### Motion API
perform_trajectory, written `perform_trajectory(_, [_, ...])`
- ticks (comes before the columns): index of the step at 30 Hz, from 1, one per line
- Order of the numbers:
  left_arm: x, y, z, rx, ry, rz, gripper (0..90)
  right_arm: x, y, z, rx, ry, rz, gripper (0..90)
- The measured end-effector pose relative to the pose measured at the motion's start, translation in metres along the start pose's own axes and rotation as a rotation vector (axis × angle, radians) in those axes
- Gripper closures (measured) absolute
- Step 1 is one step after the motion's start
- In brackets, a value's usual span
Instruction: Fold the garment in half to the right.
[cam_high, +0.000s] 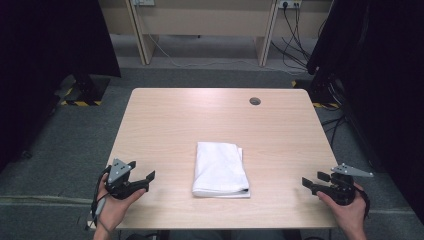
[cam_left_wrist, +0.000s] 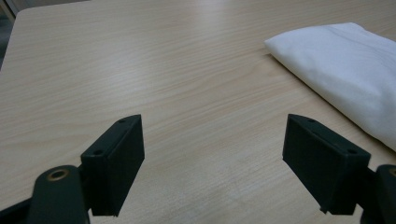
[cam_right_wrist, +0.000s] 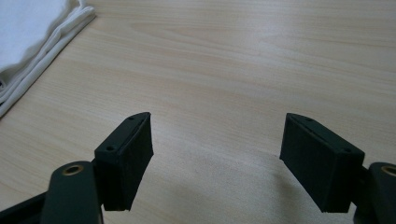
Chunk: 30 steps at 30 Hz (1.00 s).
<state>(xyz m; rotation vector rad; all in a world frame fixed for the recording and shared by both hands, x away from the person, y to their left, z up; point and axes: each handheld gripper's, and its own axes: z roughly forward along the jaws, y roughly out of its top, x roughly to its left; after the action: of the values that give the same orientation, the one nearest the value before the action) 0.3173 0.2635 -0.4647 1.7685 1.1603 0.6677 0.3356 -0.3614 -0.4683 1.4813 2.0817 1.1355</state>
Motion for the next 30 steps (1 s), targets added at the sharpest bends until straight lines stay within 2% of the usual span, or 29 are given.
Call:
perform_trajectory(5, [0.001,-0.006,0.003,0.014,0.001,-0.011,20.1,0.0,-0.005,0.003,-0.01,0.002,0.013,23.8])
perform_trajectory(12, [0.004,-0.012,0.007,0.017,0.004,-0.026,20.1,0.0,-0.007,0.001,-0.032,-0.009,0.006,23.5])
perform_trajectory(30, [0.003,-0.02,0.015,0.006,0.012,-0.016,20.1,0.001,-0.011,0.003,-0.04,-0.039,-0.018,22.9])
